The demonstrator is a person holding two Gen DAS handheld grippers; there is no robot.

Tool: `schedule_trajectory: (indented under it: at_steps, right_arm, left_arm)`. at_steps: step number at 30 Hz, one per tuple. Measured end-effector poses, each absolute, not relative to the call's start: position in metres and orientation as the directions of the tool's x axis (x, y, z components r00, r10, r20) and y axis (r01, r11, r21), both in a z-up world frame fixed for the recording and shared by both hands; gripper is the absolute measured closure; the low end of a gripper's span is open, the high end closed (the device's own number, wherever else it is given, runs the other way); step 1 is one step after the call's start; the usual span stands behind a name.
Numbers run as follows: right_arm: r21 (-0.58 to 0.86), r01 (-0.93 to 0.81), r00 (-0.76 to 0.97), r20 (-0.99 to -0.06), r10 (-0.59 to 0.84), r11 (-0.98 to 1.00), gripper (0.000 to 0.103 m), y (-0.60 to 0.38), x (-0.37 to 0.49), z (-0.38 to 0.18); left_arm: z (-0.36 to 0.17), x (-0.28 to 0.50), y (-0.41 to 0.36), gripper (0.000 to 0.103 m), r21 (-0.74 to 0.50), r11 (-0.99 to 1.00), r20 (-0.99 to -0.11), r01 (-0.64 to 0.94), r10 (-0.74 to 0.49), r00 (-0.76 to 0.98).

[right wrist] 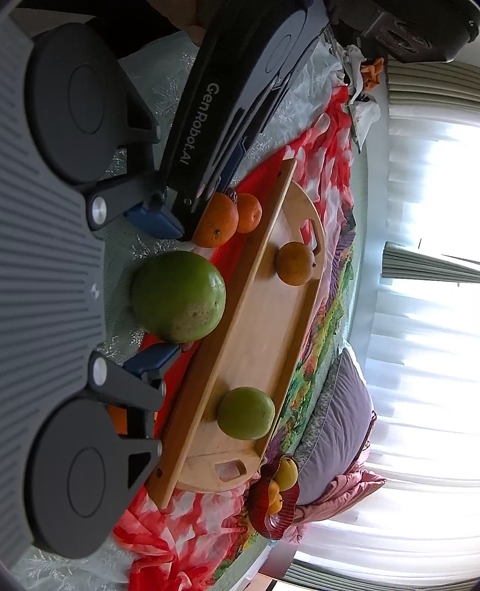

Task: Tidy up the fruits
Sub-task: 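Grasp a small orange with the left tool while the right tool grasps a green fruit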

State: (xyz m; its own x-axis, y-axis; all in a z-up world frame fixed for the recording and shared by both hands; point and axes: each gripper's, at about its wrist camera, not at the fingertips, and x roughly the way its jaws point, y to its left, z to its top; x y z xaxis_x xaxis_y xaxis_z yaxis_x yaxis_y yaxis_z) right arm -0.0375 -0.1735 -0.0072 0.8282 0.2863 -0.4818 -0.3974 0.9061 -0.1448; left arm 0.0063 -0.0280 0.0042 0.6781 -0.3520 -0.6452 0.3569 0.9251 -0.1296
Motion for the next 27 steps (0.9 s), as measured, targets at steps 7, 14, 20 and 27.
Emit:
schedule_trajectory:
  at_steps: [7, 14, 20, 27]
  right_arm:
    - [-0.139, -0.396, 0.827, -0.483, 0.287, 0.908, 0.030, -0.1732, -0.0353, -0.0078]
    - [-0.138, -0.400, 0.825, -0.484, 0.291, 0.906, 0.031, -0.1730, -0.0341, -0.0085]
    - [-0.140, -0.400, 0.825, -0.485, 0.290, 0.906, 0.033, -0.1720, -0.0335, -0.0090]
    - [-0.138, -0.395, 0.827, -0.484, 0.286, 0.908, 0.043, -0.1715, -0.0329, -0.0088]
  left_arm:
    - [0.0035, 0.0099, -0.0296, 0.066, -0.134, 0.929, -0.644, 0.344, -0.346, 0.682]
    - [0.0027, 0.0116, -0.0304, 0.066, -0.137, 0.932, -0.642, 0.335, -0.341, 0.687]
    - [0.0021, 0.0116, -0.0316, 0.066, -0.133, 0.934, -0.639, 0.333, -0.337, 0.691]
    - [0.0037, 0.0109, -0.0311, 0.068, -0.133, 0.937, -0.635, 0.324, -0.332, 0.698]
